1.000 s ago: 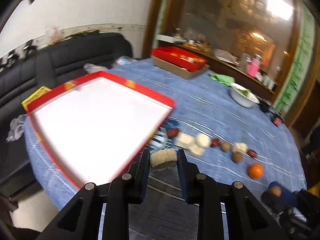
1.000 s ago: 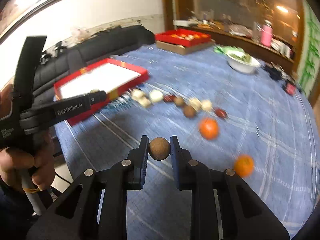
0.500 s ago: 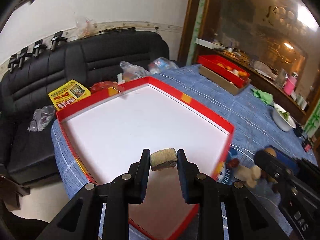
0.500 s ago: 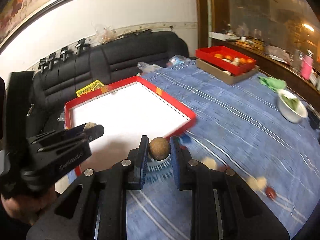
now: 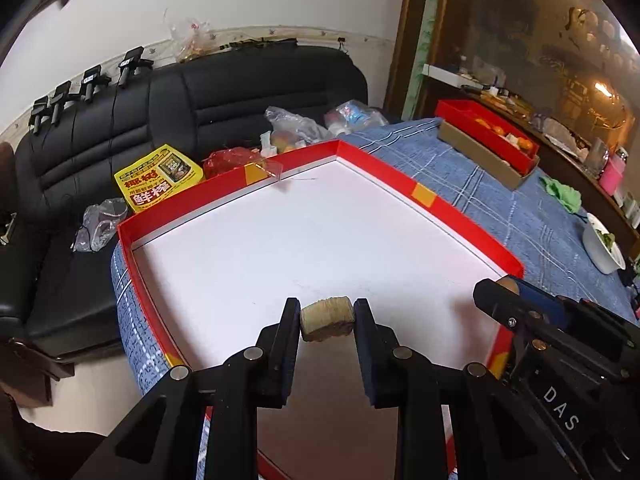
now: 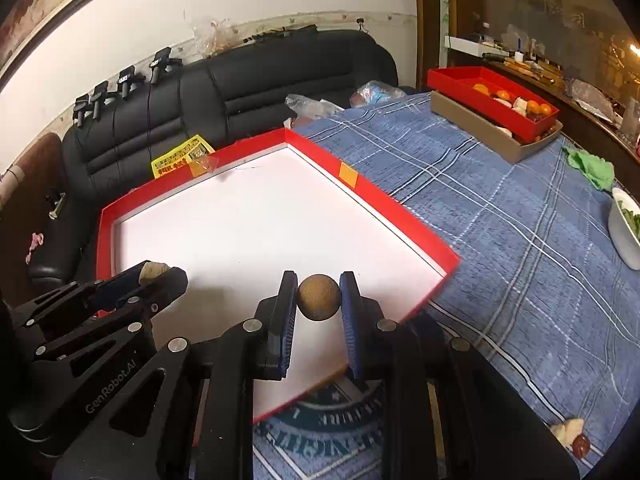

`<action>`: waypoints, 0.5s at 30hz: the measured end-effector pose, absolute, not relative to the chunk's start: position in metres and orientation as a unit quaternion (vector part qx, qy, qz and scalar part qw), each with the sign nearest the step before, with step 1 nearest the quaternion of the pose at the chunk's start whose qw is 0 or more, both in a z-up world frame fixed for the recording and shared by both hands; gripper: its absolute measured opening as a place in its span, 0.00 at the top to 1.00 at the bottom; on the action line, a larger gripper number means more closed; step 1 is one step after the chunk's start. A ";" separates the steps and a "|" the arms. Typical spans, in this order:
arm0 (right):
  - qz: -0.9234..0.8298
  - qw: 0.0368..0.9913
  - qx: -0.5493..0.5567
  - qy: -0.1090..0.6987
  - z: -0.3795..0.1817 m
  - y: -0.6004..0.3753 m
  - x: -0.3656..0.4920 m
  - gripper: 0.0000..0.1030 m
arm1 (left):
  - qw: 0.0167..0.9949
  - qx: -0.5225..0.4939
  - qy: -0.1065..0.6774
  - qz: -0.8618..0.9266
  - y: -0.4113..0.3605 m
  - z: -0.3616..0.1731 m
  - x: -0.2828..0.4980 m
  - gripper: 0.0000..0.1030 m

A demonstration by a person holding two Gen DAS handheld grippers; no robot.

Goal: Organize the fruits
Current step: 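Carry both items over the red box and open both tools to drop them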

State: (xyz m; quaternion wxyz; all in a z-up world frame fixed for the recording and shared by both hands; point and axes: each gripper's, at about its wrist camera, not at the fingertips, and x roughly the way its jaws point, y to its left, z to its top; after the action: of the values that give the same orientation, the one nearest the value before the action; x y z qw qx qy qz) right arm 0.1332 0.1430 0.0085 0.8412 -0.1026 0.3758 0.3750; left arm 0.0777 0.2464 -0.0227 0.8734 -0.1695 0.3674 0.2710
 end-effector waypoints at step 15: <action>0.354 0.830 -0.109 0.417 -0.014 0.165 0.154 0.68 | 0.849 -0.176 0.406 0.289 0.262 -0.039 0.088 0.53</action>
State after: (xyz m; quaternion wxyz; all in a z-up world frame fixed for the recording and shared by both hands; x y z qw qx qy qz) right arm 0.1542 0.1646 -0.0136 0.8301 -0.1090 0.4172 0.3536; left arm 0.0879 0.2623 -0.0394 0.8489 -0.1765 0.4057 0.2893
